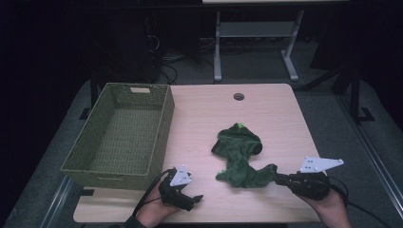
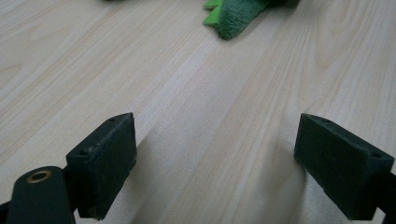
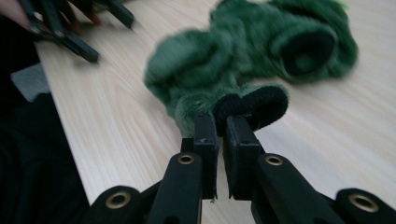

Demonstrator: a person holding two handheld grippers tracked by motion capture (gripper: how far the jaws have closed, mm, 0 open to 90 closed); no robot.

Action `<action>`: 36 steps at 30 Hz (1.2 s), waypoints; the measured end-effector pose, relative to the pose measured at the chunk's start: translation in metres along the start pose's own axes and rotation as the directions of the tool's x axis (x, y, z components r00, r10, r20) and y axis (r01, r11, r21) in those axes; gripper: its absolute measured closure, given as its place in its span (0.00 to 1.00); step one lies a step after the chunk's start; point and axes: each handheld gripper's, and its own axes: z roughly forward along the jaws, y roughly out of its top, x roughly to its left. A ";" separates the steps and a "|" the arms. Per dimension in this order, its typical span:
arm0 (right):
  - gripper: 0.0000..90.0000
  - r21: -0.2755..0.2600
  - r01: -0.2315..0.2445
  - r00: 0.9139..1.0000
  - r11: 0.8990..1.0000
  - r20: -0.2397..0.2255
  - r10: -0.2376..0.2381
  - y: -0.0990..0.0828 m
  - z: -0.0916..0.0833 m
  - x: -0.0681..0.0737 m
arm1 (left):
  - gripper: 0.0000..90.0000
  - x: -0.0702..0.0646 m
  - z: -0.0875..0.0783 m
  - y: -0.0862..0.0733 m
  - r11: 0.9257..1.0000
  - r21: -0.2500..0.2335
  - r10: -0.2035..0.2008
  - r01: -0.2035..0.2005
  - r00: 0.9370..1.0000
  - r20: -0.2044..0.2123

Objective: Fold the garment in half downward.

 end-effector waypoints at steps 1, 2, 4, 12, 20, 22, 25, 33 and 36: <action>0.94 -0.005 0.013 1.000 1.000 -0.008 -0.013 0.004 0.001 0.001 | 0.14 0.000 0.000 0.000 1.000 0.000 0.000 0.000 1.000 0.001; 0.94 -0.008 0.024 1.000 1.000 -0.011 -0.024 0.008 0.003 0.003 | 0.14 0.000 0.000 0.000 1.000 0.000 0.000 0.000 1.000 0.001; 0.94 -0.013 0.051 0.998 0.999 -0.024 -0.051 0.017 0.007 0.006 | 0.14 0.000 0.000 0.000 1.000 0.000 0.000 0.000 1.000 0.001; 0.93 -0.003 0.131 0.988 0.991 -0.087 -0.130 0.049 0.035 0.017 | 0.14 0.000 0.000 0.000 1.000 -0.003 -0.003 0.003 1.000 0.000; 0.90 0.040 0.168 0.978 0.985 -0.135 -0.162 0.070 0.078 0.023 | 0.14 0.000 0.000 0.000 1.000 -0.003 -0.003 0.003 1.000 -0.001; 0.86 0.046 0.168 0.977 0.985 -0.141 -0.160 0.073 0.086 0.024 | 0.14 0.000 0.000 0.000 1.000 -0.003 -0.002 0.002 1.000 -0.001; 0.80 0.044 0.172 0.977 0.984 -0.138 -0.165 0.077 0.090 0.026 | 0.14 0.000 0.000 0.000 1.000 -0.003 0.001 -0.001 1.000 -0.002; 0.91 -0.020 0.124 0.990 0.992 -0.071 -0.125 0.080 0.078 0.013 | 0.14 0.000 0.001 0.001 1.000 0.002 -0.003 0.003 1.000 -0.009; 0.90 -0.020 0.094 0.994 0.995 -0.045 -0.095 0.078 0.074 0.004 | 0.14 -0.002 0.003 0.003 1.000 -0.001 -0.019 0.019 0.999 -0.028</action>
